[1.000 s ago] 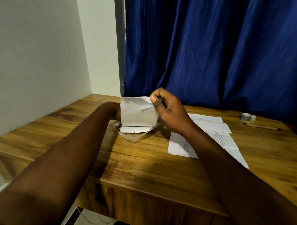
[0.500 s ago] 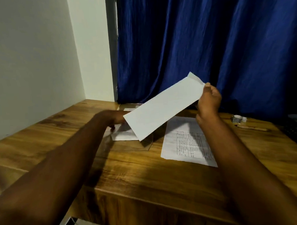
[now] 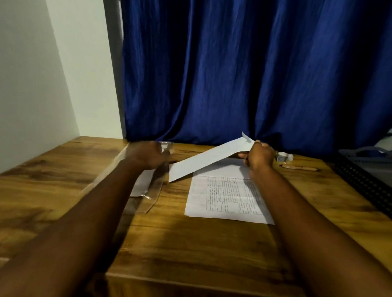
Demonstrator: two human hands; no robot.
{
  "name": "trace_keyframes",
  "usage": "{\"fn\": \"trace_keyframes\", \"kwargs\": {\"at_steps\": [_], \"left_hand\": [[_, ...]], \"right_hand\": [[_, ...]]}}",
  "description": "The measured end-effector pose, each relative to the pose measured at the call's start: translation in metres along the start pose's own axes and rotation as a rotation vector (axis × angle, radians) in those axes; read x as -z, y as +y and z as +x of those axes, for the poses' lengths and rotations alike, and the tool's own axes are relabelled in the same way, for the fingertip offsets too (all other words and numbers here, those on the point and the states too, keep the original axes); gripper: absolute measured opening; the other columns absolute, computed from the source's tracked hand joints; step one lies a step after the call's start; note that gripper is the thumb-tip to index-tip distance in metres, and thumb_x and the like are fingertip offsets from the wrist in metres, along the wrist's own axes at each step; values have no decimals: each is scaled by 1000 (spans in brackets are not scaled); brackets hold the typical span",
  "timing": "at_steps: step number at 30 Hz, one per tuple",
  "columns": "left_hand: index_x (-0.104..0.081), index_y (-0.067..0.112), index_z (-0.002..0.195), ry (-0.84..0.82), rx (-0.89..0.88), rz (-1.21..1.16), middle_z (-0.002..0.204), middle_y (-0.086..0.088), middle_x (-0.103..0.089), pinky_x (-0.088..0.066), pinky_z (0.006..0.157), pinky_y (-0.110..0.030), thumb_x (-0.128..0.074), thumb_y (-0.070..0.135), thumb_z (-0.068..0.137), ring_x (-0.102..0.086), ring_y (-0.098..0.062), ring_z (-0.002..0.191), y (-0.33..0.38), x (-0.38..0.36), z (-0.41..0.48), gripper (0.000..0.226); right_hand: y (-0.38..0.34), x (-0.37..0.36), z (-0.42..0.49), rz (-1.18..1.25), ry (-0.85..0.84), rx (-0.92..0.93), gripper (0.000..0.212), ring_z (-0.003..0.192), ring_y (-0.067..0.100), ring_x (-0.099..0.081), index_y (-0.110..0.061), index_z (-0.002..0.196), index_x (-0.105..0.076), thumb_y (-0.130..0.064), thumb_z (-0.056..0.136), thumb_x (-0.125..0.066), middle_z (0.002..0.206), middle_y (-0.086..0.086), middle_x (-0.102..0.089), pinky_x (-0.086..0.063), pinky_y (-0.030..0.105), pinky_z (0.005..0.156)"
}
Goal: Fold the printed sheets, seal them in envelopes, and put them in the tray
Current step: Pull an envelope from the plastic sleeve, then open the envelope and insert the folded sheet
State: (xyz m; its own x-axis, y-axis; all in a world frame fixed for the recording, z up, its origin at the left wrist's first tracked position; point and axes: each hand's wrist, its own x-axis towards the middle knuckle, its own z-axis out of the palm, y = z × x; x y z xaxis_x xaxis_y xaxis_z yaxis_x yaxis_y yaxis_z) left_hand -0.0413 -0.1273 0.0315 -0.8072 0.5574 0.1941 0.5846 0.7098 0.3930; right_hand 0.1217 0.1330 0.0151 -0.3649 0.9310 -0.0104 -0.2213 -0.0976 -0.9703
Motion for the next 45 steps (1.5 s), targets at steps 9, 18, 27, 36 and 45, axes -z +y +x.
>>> {"fn": "trace_keyframes", "kwargs": {"at_steps": [9, 18, 27, 36, 45], "left_hand": [[-61, 20, 120, -51, -209, -425, 110, -2, -70, -48, 91, -36, -64, 53, 99, -66, -24, 107, 101, -77, 19, 39], [-25, 36, 165, -187, -302, -82, 173, 6, -22, -14, 126, -51, -53, 75, 94, -19, -23, 159, 102, -111, 14, 85], [0, 44, 165, -140, -411, -46, 176, 10, -3, 1, 129, -58, -58, 98, 67, -4, -19, 162, 105, -96, 8, 125], [-59, 24, 136, 197, -351, -284, 132, -1, -56, -43, 107, -42, -47, 70, 100, -51, -23, 126, 104, -99, 18, 60], [-66, 12, 125, 284, -252, -233, 127, -5, -64, -43, 103, -40, -45, 67, 102, -57, -25, 120, 92, -87, 22, 64]], "right_hand": [[-1, 14, 8, -278, -208, -47, 41, 54, 28, -71, -12, 112, -64, -51, 105, -56, 93, 20, -77, -49, 29, 44], [7, 24, 39, -641, -260, -13, 39, 54, 16, -66, -11, 118, -63, -33, 91, -83, 104, 17, -76, -47, 22, 40], [-7, 40, 15, -254, -563, -265, 22, 102, 29, -77, -9, 127, -63, -8, 107, -56, 119, 15, -77, -64, 31, 63], [-17, 42, -8, -369, -750, -216, 23, 101, 29, -80, -17, 131, -65, -15, 109, -56, 117, 12, -79, -68, 39, 75], [8, 46, 16, -1275, -581, 605, 45, 147, 26, -44, -29, 150, -54, -41, 107, -53, 159, 0, -51, -35, 47, 119]]}}
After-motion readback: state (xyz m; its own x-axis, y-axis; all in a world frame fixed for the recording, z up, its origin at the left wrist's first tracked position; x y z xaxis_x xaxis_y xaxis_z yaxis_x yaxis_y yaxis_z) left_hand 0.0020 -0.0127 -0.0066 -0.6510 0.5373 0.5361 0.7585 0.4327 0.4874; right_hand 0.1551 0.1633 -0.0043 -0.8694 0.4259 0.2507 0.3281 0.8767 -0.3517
